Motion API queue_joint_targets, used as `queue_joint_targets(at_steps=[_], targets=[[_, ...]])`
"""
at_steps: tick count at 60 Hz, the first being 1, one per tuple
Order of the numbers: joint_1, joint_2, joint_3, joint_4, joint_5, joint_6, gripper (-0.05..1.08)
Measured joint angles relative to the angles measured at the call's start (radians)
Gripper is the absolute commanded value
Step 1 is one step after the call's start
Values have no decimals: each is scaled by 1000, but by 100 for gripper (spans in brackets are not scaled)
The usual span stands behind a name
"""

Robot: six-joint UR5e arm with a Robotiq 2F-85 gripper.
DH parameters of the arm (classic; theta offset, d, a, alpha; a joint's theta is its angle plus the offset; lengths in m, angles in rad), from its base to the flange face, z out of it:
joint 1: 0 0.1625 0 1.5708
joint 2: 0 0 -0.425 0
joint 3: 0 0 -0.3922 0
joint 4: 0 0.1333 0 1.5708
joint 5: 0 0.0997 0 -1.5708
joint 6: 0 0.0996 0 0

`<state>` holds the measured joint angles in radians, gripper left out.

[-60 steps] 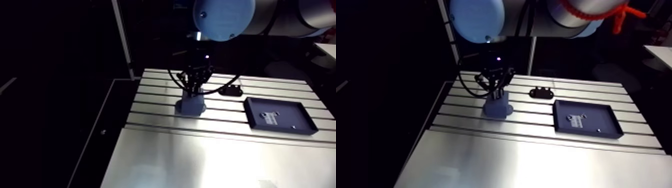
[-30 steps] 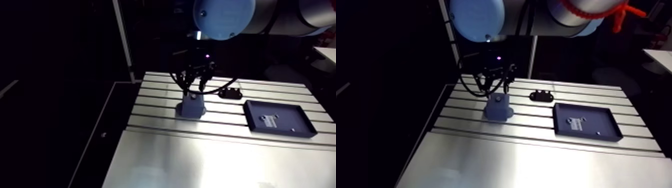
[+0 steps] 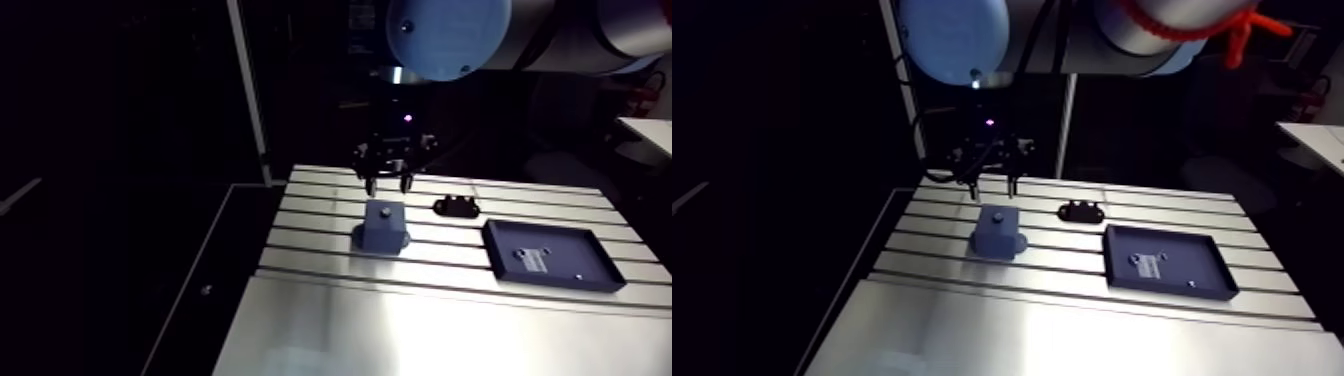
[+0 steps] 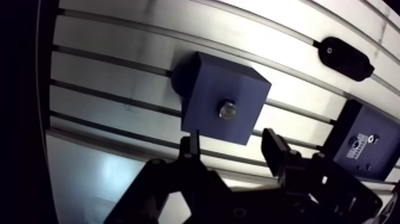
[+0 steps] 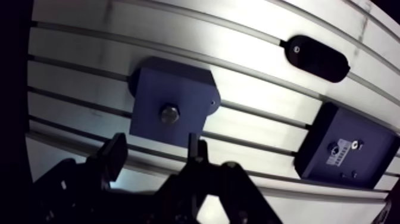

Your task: Pick up the M10 bolt and insert it into the hex recess until seated.

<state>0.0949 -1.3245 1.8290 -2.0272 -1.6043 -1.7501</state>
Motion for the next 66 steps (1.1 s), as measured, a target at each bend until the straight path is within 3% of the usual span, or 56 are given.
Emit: queue_joint_targets(at_steps=[7,25,66], targets=[[0,-3,6,6,2,54,81],[-9,7,8,8,4,126,103],[-12,40,5,7,14,165,107]])
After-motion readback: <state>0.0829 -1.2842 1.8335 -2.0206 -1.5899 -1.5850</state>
